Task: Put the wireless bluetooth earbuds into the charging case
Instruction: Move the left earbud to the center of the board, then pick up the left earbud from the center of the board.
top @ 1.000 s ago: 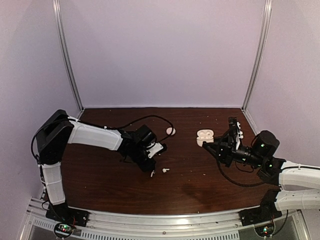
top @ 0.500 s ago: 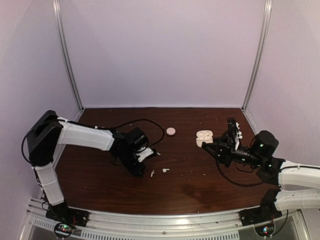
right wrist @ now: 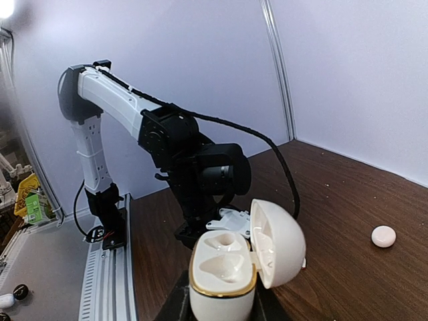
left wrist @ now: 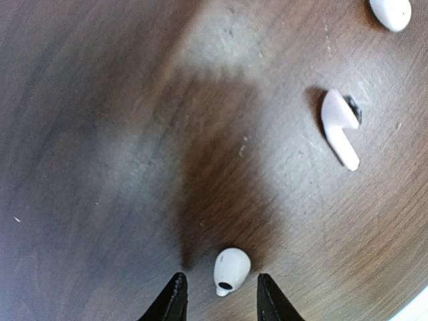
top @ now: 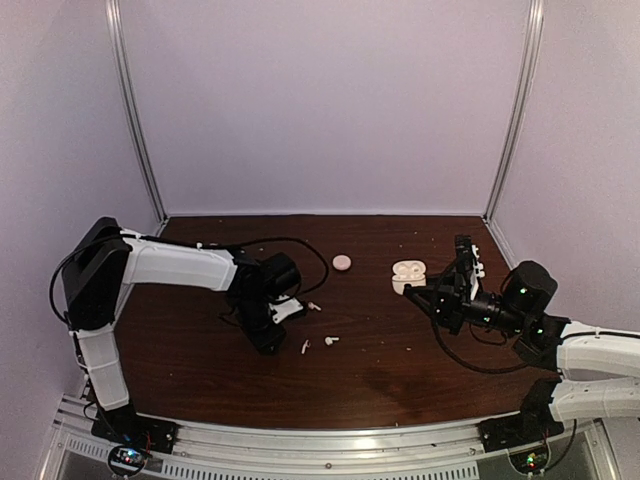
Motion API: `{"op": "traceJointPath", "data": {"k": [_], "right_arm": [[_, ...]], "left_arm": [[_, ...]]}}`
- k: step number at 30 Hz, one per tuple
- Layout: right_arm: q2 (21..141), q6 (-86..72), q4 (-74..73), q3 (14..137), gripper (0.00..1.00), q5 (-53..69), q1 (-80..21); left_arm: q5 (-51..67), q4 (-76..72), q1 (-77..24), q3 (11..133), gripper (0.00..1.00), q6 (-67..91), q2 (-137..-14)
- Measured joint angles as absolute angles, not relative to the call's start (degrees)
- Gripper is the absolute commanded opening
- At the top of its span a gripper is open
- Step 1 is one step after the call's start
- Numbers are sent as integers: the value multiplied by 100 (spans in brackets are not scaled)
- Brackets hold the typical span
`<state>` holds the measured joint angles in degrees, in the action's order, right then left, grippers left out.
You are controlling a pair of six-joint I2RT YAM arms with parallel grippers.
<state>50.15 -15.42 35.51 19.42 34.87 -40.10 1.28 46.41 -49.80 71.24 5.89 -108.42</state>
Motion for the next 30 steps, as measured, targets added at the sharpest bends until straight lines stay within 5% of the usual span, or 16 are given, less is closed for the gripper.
{"op": "traceJointPath", "data": {"k": [24,30], "right_arm": [[5004,-1540,3538,1942,0,3485,-4010],[4982,-1540,3538,1942,0,3485,-4010]], "left_arm": [[8,5264,-5035,7999,25,373,-11522],[80,5323,-5035,7999,31,375,-11522]]}}
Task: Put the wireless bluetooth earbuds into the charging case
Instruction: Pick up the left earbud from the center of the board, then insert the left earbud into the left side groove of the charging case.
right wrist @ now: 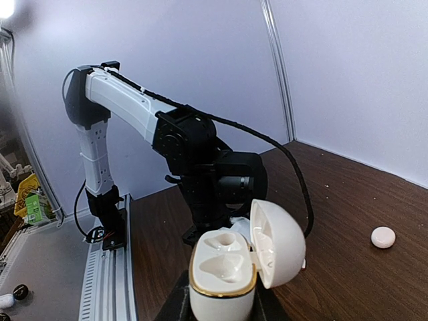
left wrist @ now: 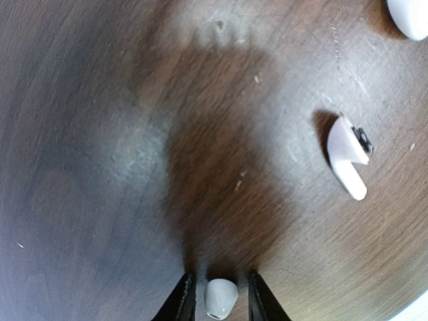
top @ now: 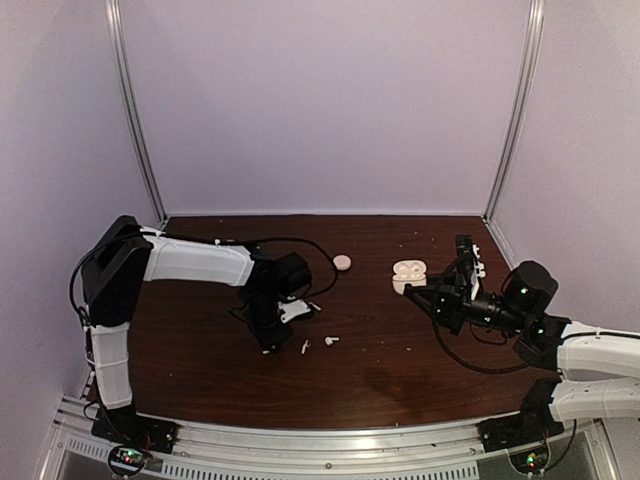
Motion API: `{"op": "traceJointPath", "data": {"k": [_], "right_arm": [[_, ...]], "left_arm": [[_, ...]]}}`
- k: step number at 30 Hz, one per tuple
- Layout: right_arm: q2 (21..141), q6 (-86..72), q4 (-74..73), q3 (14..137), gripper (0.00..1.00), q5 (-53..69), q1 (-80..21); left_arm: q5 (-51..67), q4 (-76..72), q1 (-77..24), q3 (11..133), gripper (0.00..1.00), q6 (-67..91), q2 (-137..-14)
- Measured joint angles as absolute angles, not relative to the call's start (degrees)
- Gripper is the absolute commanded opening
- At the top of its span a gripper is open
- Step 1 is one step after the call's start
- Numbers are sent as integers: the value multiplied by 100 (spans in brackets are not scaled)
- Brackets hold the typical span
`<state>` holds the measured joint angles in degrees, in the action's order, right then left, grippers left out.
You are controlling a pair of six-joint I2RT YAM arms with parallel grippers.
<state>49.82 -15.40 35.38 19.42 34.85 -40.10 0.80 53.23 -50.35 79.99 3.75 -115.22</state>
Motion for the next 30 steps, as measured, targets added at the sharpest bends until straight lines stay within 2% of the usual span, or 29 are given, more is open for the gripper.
{"op": "traceJointPath", "data": {"k": [20,30], "right_arm": [[4982,-1518,3540,1942,0,3485,-4010],[5142,-1361,4045,1859,0,3516,-4016]], "left_arm": [[137,5277,-5035,7970,13,379,-11472],[141,4084,-5011,7483,13,475,-10189]]}}
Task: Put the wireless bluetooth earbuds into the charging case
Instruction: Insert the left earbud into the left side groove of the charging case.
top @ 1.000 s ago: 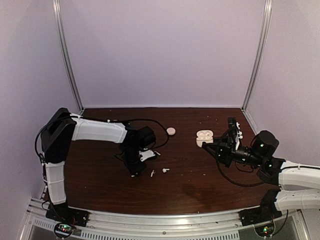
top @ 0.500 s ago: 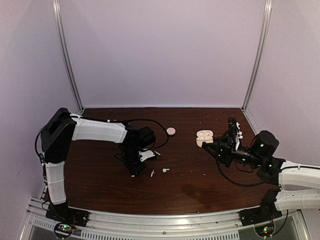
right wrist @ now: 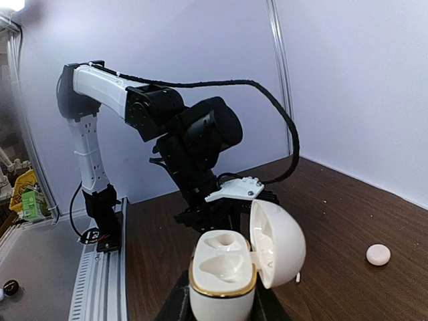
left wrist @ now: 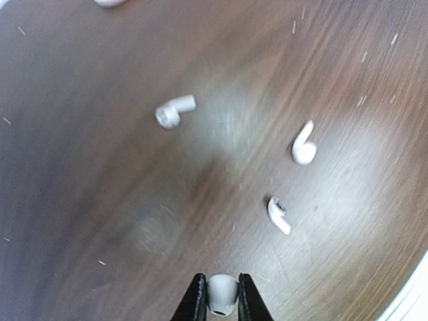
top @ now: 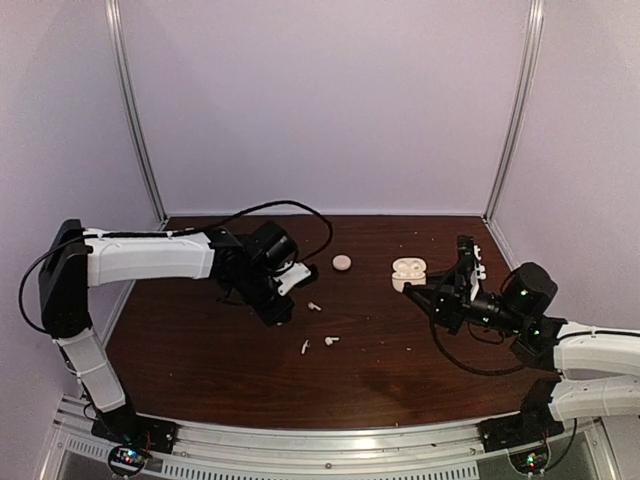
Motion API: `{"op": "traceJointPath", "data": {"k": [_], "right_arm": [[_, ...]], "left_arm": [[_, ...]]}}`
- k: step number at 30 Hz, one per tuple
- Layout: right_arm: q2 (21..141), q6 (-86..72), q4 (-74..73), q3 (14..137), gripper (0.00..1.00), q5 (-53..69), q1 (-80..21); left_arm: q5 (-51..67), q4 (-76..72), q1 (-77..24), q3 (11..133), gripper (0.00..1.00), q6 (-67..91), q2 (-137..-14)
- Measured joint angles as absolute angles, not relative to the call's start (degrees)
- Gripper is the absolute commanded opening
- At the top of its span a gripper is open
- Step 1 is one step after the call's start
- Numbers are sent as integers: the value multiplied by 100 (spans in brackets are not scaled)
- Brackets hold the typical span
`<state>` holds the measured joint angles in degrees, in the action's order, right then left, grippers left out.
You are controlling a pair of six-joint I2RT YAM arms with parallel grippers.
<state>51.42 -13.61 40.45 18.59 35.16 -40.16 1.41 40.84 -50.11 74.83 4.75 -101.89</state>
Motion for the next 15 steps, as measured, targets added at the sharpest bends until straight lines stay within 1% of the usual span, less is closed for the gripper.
{"op": "traceJointPath", "data": {"k": [11,15], "right_arm": [[6224,-593,5719,1848,0,3509,-4303],[6427,-108,6034,1857,0,3413,-4416]], "left_arm": [[360,1704,-5000,6729,13,493,-8232],[543,635,-5096,6342,13,434,-7644]]}}
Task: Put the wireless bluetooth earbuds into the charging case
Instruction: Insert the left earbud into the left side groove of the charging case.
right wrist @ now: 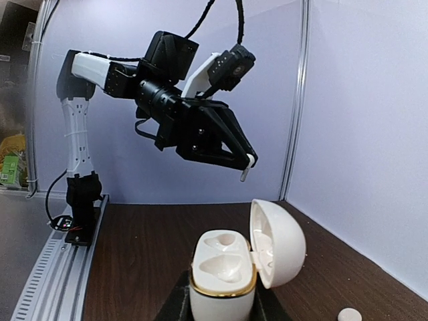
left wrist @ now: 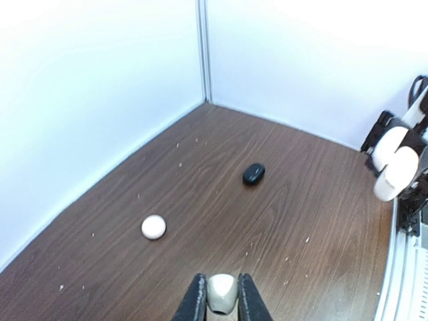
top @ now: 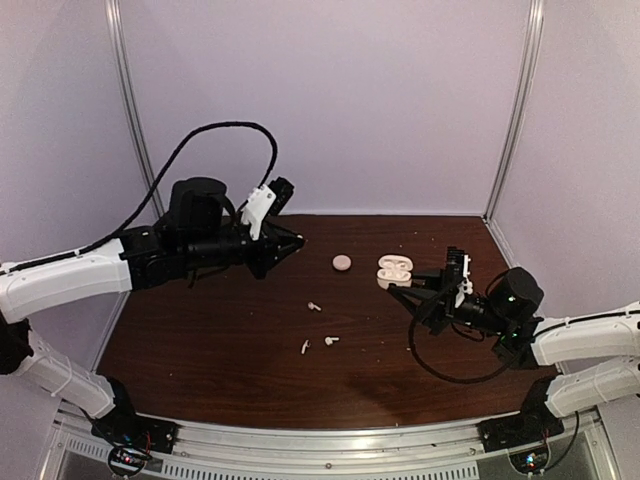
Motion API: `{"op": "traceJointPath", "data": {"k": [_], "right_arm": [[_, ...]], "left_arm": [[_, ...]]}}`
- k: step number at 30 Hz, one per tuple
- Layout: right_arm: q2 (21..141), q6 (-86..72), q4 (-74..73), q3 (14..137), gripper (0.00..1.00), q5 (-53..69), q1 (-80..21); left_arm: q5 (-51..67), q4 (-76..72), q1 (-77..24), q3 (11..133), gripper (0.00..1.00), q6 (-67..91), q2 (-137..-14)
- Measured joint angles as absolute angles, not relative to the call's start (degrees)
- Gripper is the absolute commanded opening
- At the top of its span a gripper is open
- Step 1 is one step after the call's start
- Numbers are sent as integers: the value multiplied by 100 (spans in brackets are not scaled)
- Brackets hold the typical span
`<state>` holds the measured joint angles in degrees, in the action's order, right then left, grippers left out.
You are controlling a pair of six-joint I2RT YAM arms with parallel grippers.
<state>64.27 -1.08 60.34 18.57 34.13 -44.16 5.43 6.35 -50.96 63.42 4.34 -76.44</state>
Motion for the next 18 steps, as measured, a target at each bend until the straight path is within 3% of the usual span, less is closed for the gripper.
{"op": "traceJointPath", "data": {"k": [18], "right_arm": [[7043,762,6576,2432,0,1625,-5264]], "left_arm": [[963,-2108,-5841,5819,11,349,-7520]]}}
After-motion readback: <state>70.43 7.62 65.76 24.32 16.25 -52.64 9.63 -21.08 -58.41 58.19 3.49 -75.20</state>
